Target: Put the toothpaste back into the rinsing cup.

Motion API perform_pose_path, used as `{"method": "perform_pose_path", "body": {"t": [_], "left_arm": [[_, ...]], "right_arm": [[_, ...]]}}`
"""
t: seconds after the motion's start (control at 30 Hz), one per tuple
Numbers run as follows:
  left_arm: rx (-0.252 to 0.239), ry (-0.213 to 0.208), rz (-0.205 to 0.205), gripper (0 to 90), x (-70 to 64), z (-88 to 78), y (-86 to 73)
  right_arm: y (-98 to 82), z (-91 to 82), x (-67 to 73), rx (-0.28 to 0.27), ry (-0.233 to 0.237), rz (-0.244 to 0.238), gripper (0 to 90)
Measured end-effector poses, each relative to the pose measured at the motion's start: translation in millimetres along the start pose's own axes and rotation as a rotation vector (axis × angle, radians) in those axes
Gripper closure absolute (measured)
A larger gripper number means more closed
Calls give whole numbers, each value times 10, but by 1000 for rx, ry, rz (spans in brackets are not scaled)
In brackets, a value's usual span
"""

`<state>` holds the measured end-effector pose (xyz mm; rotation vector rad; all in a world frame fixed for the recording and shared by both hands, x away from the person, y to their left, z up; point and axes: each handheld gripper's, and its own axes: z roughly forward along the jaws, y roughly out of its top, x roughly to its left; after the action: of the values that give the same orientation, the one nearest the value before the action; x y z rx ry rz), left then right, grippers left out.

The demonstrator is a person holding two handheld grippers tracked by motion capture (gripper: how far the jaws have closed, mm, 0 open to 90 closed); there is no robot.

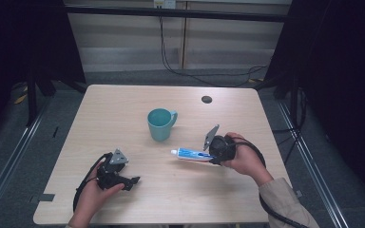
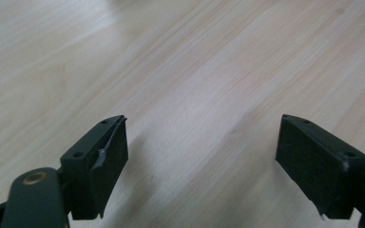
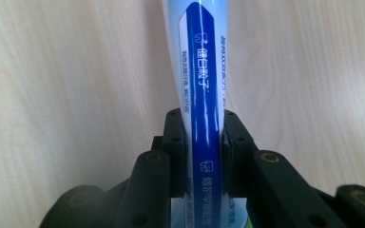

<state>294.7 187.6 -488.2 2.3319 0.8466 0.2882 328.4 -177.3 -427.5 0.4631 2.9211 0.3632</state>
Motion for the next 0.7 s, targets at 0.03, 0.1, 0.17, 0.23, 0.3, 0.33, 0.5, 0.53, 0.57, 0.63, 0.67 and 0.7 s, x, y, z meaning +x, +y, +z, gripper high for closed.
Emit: {"method": "perform_pose_path", "body": {"t": [0.03,0.1,0.17,0.23,0.3,0.33,0.5,0.53,0.57,0.63,0.67,0.7], "left_arm": [[8,-11,22,176,-11,-47,90],[22,-13,51,176,-30,-95,194],[27,-25,75,176,-55,-145,308],[37,-42,100,176,-81,-191,427],[65,-65,112,176,-94,-212,536],[75,-66,124,179,-96,-220,591],[129,-124,174,174,-141,-183,815],[132,-133,178,161,-168,-168,850],[132,-133,178,150,-168,-168,850],[155,-149,218,151,-226,-147,920],[171,-161,237,150,-253,-139,957],[180,-174,252,150,-277,-131,998]], "right_arm": [[10,-8,3,-1,-3,-11,756],[35,-25,17,10,1,-9,757],[64,-44,20,11,2,-23,757],[87,-70,35,9,4,-32,756],[110,-92,53,8,2,-33,756],[124,-101,60,12,9,-31,756],[181,-133,102,9,17,-53,755],[192,-141,109,9,18,-60,755],[192,-141,109,9,18,-60,755],[219,-163,126,10,19,-75,756],[227,-167,139,9,25,-71,756],[227,-167,139,9,25,-71,756]]}}
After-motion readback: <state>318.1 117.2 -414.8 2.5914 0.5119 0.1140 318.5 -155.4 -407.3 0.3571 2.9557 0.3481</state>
